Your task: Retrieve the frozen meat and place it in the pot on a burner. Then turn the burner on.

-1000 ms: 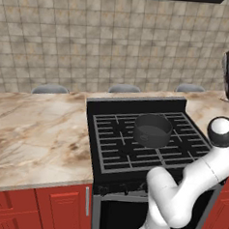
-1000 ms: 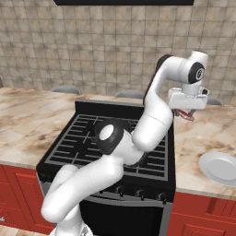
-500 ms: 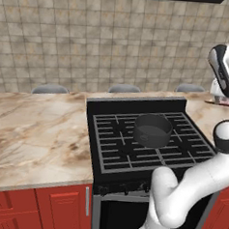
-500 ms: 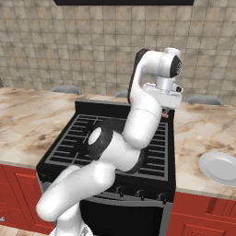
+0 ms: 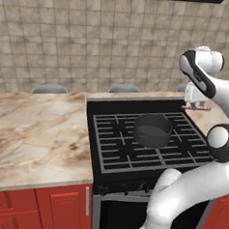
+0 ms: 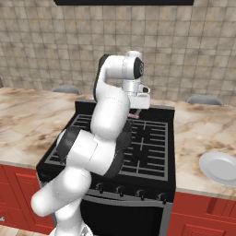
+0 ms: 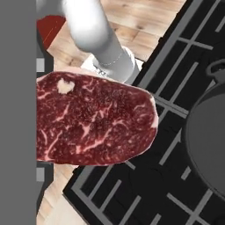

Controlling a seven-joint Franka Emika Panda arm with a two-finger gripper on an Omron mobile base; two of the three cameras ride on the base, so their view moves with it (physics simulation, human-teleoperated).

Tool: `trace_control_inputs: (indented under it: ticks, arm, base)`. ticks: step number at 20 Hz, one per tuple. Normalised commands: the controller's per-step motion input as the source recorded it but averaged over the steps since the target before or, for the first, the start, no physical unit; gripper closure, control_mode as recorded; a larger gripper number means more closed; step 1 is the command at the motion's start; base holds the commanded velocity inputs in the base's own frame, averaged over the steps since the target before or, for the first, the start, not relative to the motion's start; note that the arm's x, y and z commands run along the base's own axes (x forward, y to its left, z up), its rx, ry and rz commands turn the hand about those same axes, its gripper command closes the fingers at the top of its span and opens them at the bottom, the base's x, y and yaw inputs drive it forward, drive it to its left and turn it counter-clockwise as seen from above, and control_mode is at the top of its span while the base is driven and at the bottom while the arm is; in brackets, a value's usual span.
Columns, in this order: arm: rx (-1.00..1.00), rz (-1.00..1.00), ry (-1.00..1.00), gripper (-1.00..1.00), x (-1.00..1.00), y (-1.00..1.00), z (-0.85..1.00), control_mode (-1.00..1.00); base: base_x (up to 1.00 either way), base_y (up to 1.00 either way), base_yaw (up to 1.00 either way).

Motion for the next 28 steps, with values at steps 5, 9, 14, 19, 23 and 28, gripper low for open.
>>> trace_control_inputs:
  ticks: [5,9,14,19,23,28]
  arm:
    - [-0.02,0.07,-0.07,1.0,0.01,0.97,-0.12,-1.0]
    - [0.0,0.18,-0.15,1.0,0.17,0.33,-0.03,-1.0]
    - [0.0,0.13,-0.17,1.0,0.15,0.0,-0.16,-1.0]
    - [0.0,0.05,-0.2,1.0,0.25,0.04,-0.42,-1.0]
    - [0.06,0.01,-0.15,1.0,0.36,0.19,-0.47,-1.0]
    - [0.02,0.01,-0.12,1.0,0.31,0.16,-0.39,-1.0]
  base:
    - [0.0,0.0,0.0]
    - [0.0,0.0,0.0]
    - [0.0,0.0,0.0]
    - [0.0,0.0,0.0]
    - [0.0,0.0,0.0]
    - [0.0,0.0,0.0]
